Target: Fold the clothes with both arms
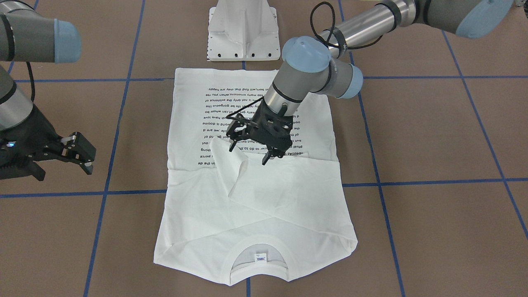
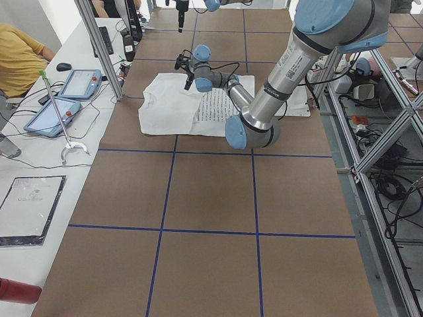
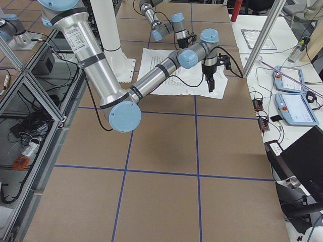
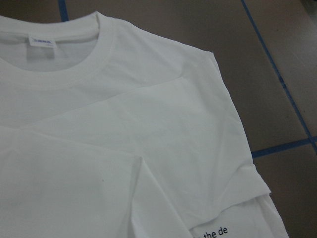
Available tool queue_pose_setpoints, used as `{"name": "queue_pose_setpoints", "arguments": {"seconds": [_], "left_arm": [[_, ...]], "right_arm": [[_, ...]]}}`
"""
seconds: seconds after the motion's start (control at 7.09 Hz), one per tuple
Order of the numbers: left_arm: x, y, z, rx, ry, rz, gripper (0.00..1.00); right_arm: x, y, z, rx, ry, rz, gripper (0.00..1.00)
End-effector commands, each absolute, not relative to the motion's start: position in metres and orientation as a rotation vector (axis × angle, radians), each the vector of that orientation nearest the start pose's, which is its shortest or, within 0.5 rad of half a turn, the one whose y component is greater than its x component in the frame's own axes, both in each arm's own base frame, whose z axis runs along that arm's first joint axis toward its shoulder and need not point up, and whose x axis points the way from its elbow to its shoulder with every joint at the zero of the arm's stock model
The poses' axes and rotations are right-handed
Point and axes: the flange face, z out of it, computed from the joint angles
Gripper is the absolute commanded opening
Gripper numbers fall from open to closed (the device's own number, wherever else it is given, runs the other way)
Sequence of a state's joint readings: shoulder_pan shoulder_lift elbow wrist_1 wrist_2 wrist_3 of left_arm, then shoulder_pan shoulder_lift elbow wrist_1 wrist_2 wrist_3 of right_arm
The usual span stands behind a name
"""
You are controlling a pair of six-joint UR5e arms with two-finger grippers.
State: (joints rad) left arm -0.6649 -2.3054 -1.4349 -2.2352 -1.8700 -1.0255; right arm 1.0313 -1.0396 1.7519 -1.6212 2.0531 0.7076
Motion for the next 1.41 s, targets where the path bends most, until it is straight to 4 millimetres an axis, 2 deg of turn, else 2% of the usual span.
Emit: {"name": "queue_pose_setpoints", "arguments": {"seconds": [0.0,0.14,0.28,0.42,0.71,0.99,1.27], "left_arm": [[0.403,-0.554,0.256,0.565,1.104,0.219,1.0],[0.357,-0.558,0.269,0.606,1.058,0.293,1.0],[0.325,-0.554,0.291,0.622,1.034,0.344,1.0],[0.312,-0.551,0.298,0.625,1.031,0.358,1.0],[0.308,-0.549,0.296,0.633,1.033,0.358,1.0],[0.309,-0.549,0.296,0.632,1.033,0.357,1.0],[0.309,-0.548,0.295,0.634,1.034,0.358,1.0]], "right_arm": [[-0.35,-0.582,0.246,0.261,-0.723,0.08,1.0],[-0.401,-0.583,0.225,0.27,-0.693,0.124,1.0],[-0.45,-0.587,0.211,0.268,-0.656,0.149,1.0],[-0.492,-0.592,0.192,0.263,-0.631,0.158,1.0],[-0.56,-0.579,0.166,0.246,-0.596,0.197,1.0],[-0.599,-0.548,0.162,0.249,-0.582,0.201,1.0],[-0.642,-0.532,0.151,0.239,-0.547,0.206,1.0]]}}
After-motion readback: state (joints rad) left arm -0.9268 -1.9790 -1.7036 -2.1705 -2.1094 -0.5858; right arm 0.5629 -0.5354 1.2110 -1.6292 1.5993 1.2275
